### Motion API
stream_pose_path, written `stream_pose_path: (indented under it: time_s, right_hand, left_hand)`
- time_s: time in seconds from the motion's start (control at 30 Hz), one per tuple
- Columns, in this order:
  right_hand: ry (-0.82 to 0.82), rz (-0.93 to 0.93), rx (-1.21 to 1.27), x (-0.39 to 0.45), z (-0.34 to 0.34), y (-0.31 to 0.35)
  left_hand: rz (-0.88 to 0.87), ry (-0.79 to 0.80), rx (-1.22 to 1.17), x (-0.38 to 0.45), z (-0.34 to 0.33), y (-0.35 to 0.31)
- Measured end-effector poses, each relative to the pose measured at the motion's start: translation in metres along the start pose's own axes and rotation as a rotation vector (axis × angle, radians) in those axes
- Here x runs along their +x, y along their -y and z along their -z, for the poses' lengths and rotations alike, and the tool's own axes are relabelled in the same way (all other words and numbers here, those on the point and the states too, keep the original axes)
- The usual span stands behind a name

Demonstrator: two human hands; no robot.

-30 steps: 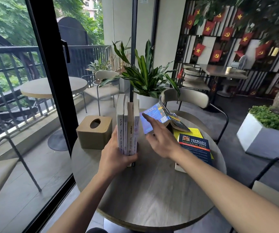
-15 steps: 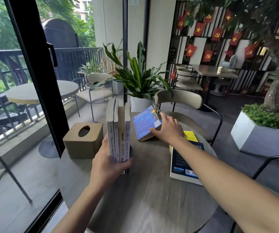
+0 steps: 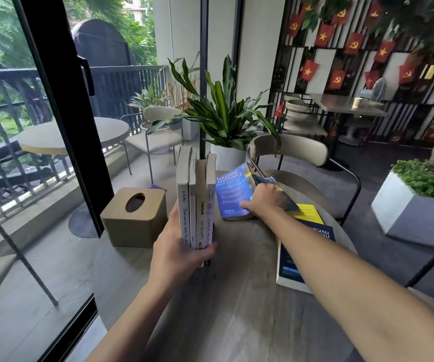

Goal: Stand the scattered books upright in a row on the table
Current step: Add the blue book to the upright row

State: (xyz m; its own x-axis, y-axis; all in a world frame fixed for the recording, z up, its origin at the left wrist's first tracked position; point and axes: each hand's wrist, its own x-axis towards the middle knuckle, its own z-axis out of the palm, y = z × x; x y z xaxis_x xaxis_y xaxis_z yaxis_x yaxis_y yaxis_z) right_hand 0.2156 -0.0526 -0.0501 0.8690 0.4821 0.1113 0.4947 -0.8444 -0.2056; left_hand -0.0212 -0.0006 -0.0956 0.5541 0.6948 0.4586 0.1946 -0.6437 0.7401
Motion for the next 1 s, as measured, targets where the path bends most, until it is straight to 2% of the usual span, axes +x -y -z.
stream_pose_path:
  time_s: [0.17,0.27,0.4,0.53,0.57,0.7,1.0]
  right_hand:
    - [-0.096,-0.048,-0.017,-0.001,-0.002,0.004]
    - [-0.114,-0.095,0.092,0.0,0.01,-0.002]
    - [-0.181,-0.226,0.548,-0.001,0.039,-0.005]
    - [-0.425,-0.039,0.926,-0.036,0.067,-0.009]
    - [-0.427,0.018,0.961,-0.046,0.07,-0.01]
    - [-0.234,0.114,0.906,-0.077,0.066,-0.013]
    - [-0.085,0.25,0.805,-0.115,0.029,-0.008]
  left_hand:
    - [0.015,0.007,0.014,-0.001,0.001,-0.001]
    - [0.031,0.013,0.016,-0.001,0.002,-0.002]
    - [0.029,0.01,0.003,-0.002,0.002,-0.003]
    - [0.03,0.011,-0.006,-0.003,0.004,-0.004]
    - [0.029,0.011,-0.004,-0.003,0.004,-0.005]
    - [0.028,0.016,0.006,-0.002,0.004,-0.005]
    - [0.006,0.045,0.046,-0.001,0.005,-0.007]
